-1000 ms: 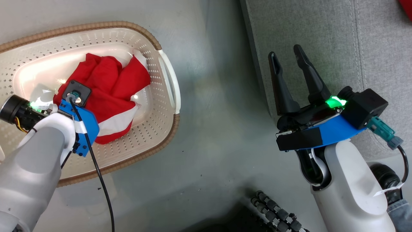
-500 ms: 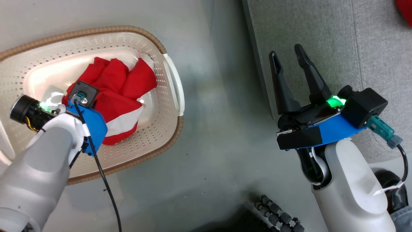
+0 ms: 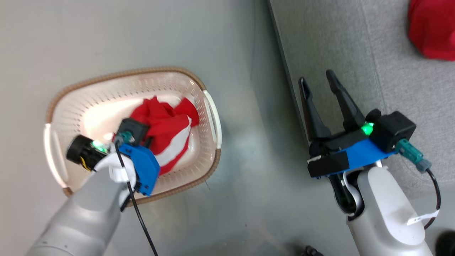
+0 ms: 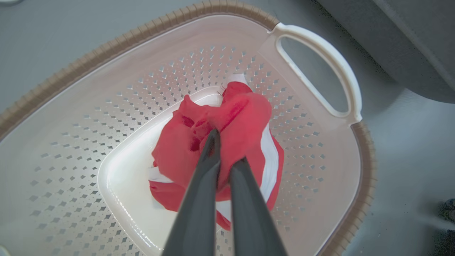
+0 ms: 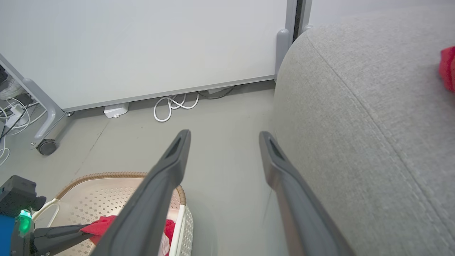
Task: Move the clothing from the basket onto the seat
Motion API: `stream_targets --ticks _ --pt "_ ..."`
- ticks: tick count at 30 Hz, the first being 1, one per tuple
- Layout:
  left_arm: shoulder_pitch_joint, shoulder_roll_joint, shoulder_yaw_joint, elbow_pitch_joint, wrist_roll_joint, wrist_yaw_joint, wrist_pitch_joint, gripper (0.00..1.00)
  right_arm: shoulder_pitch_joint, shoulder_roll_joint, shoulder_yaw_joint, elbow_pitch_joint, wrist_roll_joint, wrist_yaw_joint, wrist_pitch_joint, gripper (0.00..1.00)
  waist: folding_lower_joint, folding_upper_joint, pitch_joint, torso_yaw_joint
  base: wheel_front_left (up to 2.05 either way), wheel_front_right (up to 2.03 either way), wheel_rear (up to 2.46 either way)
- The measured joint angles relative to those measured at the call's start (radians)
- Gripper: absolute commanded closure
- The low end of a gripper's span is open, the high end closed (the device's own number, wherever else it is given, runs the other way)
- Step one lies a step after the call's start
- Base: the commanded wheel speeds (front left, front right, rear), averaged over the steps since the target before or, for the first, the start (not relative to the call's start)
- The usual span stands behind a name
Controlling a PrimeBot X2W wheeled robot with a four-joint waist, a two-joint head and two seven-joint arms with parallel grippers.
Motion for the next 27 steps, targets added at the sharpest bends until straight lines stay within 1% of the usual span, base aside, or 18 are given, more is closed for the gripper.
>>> stream_targets --ticks 4,7,18,27 --pt "0.056 -0.043 -0.011 -0.022 -0.045 0.000 -0.026 1.00 0.036 0.000 -0.014 0.028 -0.010 0.000 0.000 0.00 0.0000 0.0000 -0.093 0.026 0.00 0.00 0.00" --pt "0.090 -0.066 -0.038 -0.058 -0.074 0.000 -0.041 1.00 0.067 0.001 -0.026 0.051 -0.019 0.000 0.000 0.00 -0.0001 0.0000 -0.168 0.048 0.00 0.00 0.00" --pt "0.145 -0.103 -0.125 -0.193 -0.193 0.000 -0.072 1.00 0.180 0.001 -0.076 0.052 -0.051 0.000 0.056 0.00 -0.0003 0.0001 -0.430 0.138 0.00 0.00 0.00" --pt "0.132 -0.134 -0.170 -0.239 -0.271 0.000 -0.077 1.00 0.276 0.001 -0.096 0.016 -0.061 0.000 0.113 0.00 -0.0002 0.0001 -0.589 0.216 0.00 0.00 0.00"
